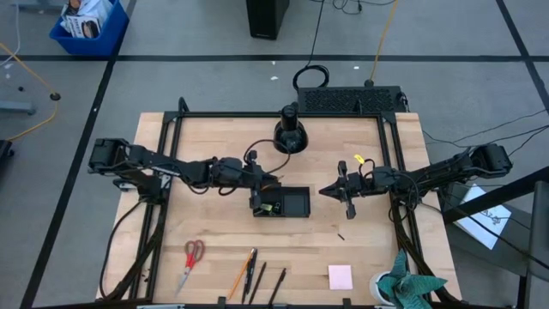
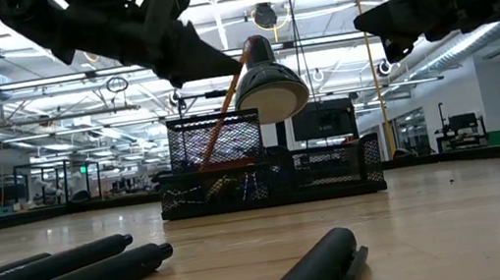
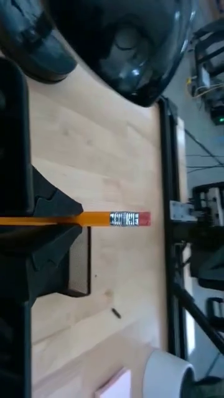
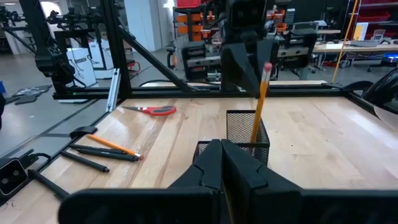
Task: Pick and place office supplies into organizer
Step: Put the left pencil into the top left section of the desk organizer, then put the pencil into the top left section of the desk organizer
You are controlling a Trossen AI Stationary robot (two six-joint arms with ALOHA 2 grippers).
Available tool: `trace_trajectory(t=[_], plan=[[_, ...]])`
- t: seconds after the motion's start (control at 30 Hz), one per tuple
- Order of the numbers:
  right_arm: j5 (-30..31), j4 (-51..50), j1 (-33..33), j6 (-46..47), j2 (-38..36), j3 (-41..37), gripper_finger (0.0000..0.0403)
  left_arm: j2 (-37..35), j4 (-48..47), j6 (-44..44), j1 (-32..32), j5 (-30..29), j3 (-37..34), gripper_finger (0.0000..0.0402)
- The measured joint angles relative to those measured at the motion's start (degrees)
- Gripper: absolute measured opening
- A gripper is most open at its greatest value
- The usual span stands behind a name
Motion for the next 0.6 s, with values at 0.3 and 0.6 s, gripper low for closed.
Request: trace_trajectory(t=[0.3, 0.6], plan=[[0.0, 1.0, 0.0, -1.1, 0.0, 0.0, 0.0000, 2.1, -1.8, -1.3, -0.2, -0.7, -0.5, 0.0010], [0.0, 1.3, 0.0, -1.0, 0.0, 0.0, 0.0000, 5.8, -1.0, -0.7, -0.6, -1.1, -0.3, 0.0013]])
